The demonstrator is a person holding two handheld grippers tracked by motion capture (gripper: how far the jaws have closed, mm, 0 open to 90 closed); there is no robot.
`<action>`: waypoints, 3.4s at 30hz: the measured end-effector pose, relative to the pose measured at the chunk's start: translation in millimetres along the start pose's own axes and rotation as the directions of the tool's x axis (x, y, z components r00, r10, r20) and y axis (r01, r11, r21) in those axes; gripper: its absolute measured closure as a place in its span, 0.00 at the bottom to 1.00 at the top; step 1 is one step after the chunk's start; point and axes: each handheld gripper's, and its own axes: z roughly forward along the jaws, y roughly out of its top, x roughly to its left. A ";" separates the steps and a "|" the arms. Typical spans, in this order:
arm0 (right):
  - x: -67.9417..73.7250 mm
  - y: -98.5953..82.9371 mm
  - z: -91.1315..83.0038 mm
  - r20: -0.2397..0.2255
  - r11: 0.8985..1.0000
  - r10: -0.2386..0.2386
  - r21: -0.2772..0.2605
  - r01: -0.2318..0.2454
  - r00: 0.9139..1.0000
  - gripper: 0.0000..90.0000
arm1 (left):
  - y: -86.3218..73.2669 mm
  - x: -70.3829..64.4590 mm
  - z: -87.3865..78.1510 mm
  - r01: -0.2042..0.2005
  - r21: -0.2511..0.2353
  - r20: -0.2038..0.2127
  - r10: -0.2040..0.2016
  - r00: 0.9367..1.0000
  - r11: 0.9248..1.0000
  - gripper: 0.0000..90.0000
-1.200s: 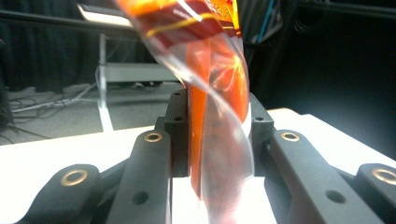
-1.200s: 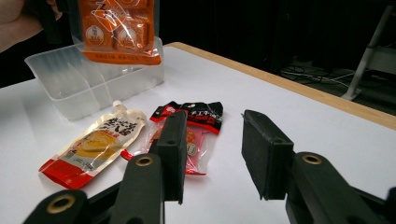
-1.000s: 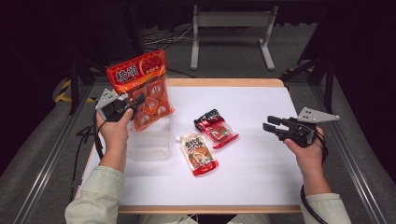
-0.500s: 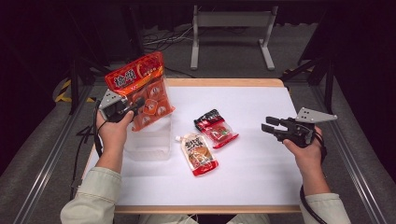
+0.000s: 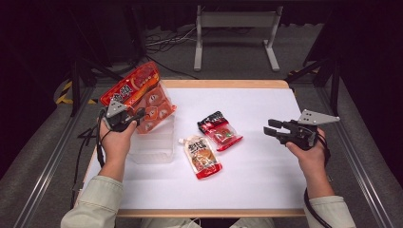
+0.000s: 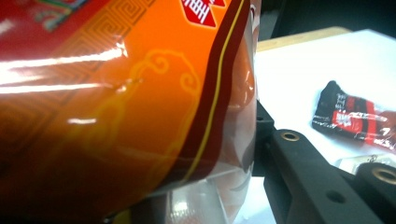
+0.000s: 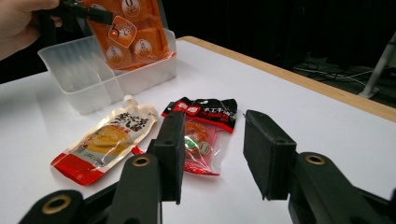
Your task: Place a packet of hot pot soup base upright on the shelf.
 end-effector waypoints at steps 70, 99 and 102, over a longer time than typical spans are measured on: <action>3.3 8.9 26.9 -0.030 0.997 0.046 0.056 -0.044 0.999 0.51 | -21.0 -15.4 -88.1 -0.092 -0.036 0.341 0.099 0.935 0.995 0.12; -8.1 21.1 101.1 -0.071 0.992 0.060 0.118 -0.051 0.996 0.47 | -33.5 -23.2 -98.7 -0.077 -0.008 0.364 0.075 0.928 0.997 0.11; -9.9 19.9 111.2 -0.073 0.991 0.065 0.121 -0.056 0.995 0.46 | -34.5 -22.3 -97.9 -0.072 -0.013 0.357 0.072 0.931 0.997 0.11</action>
